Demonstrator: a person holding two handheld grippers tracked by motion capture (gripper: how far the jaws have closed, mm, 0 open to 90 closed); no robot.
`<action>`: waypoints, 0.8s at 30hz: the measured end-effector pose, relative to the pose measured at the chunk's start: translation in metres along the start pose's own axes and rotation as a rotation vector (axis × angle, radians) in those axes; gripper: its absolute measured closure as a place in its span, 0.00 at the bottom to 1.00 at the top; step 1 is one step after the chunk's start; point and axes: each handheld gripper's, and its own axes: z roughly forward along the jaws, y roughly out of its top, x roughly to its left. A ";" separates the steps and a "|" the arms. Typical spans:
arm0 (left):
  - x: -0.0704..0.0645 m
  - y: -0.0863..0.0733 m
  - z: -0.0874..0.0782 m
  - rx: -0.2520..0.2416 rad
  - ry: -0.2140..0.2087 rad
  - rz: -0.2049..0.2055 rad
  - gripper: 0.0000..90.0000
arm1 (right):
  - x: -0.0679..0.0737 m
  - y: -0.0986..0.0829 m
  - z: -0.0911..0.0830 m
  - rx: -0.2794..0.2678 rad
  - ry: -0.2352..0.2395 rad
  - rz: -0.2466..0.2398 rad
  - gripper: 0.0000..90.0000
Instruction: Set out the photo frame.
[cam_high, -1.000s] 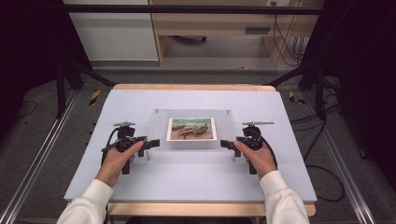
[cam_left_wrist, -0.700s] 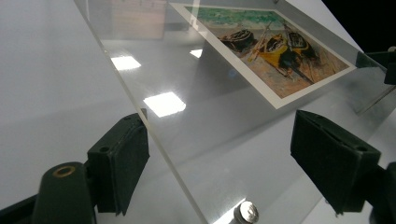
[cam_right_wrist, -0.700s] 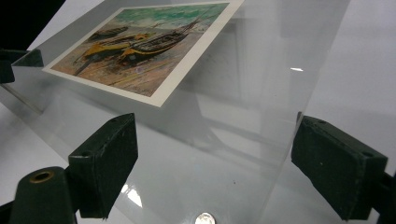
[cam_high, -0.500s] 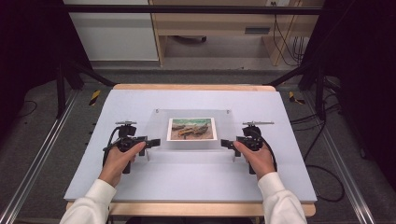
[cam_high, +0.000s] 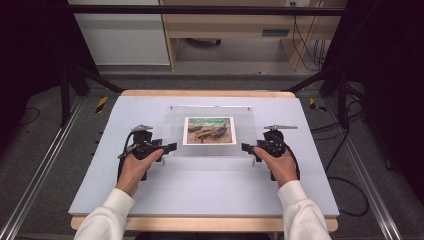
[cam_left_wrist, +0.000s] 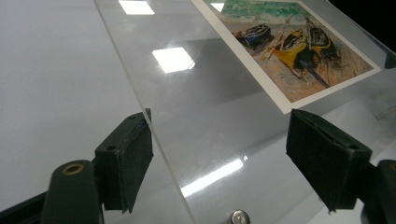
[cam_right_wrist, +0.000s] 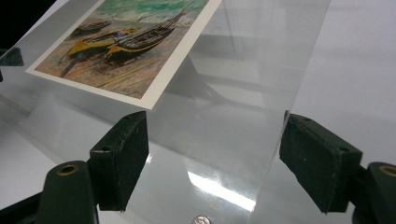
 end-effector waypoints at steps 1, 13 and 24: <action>0.000 -0.001 0.000 -0.004 -0.001 0.001 0.25 | 0.001 -0.001 0.000 -0.004 -0.002 -0.003 0.27; -0.010 -0.007 -0.009 -0.027 0.024 0.042 0.27 | 0.010 -0.012 -0.010 -0.047 -0.030 -0.060 0.27; -0.017 -0.014 -0.019 -0.049 0.041 0.067 0.32 | 0.019 -0.021 -0.019 -0.069 -0.064 -0.114 0.29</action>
